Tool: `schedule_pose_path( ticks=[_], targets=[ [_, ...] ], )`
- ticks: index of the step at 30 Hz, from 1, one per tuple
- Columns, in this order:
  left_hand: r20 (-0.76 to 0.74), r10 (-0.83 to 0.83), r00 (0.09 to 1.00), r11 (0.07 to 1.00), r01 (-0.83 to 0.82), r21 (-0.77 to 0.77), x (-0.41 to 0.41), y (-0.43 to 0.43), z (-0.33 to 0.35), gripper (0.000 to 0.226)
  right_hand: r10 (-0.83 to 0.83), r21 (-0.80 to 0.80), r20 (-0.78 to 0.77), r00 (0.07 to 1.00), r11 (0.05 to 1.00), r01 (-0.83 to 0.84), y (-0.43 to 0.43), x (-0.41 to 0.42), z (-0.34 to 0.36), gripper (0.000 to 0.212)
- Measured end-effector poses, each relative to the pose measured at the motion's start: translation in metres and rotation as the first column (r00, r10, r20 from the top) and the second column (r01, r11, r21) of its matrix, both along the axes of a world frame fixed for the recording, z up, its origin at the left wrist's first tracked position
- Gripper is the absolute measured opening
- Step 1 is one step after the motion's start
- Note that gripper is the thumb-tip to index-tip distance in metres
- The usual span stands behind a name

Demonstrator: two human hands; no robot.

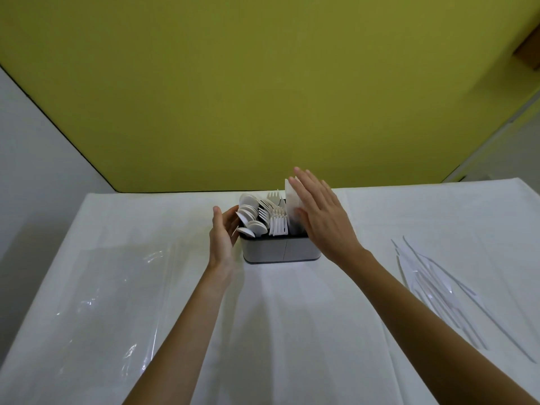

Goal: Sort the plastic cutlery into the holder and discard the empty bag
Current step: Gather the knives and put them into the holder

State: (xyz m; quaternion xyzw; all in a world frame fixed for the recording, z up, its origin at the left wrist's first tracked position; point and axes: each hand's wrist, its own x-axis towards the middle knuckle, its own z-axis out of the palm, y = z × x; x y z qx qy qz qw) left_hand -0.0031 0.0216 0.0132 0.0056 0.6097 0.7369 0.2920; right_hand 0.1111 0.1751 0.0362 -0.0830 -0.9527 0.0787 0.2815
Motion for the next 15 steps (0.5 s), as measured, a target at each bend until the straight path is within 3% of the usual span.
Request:
schedule_pose_path(
  ticks=[8, 11, 15],
  targets=[
    [-0.019, -0.017, 1.000, 1.000, 0.017, -0.011, 0.002, -0.001, -0.001, 0.060, 0.024, -0.041, 0.276, 0.961, 0.999, -0.013, -0.003, -0.005, 0.005, 0.061],
    [-0.025, -0.013, 1.000, 1.000, 0.013, -0.027, 0.000, -0.002, 0.003, 0.060, 0.043, -0.073, 0.270, 0.962, 0.997, -0.024, -0.005, -0.002, 0.010, 0.062],
    [-0.160, 0.039, 0.986, 0.994, -0.054, -0.092, -0.004, 0.004, 0.021, 0.054, 0.088, -0.275, 0.172, 0.981, 0.961, -0.038, -0.004, 0.011, 0.017, 0.057]
  ],
)
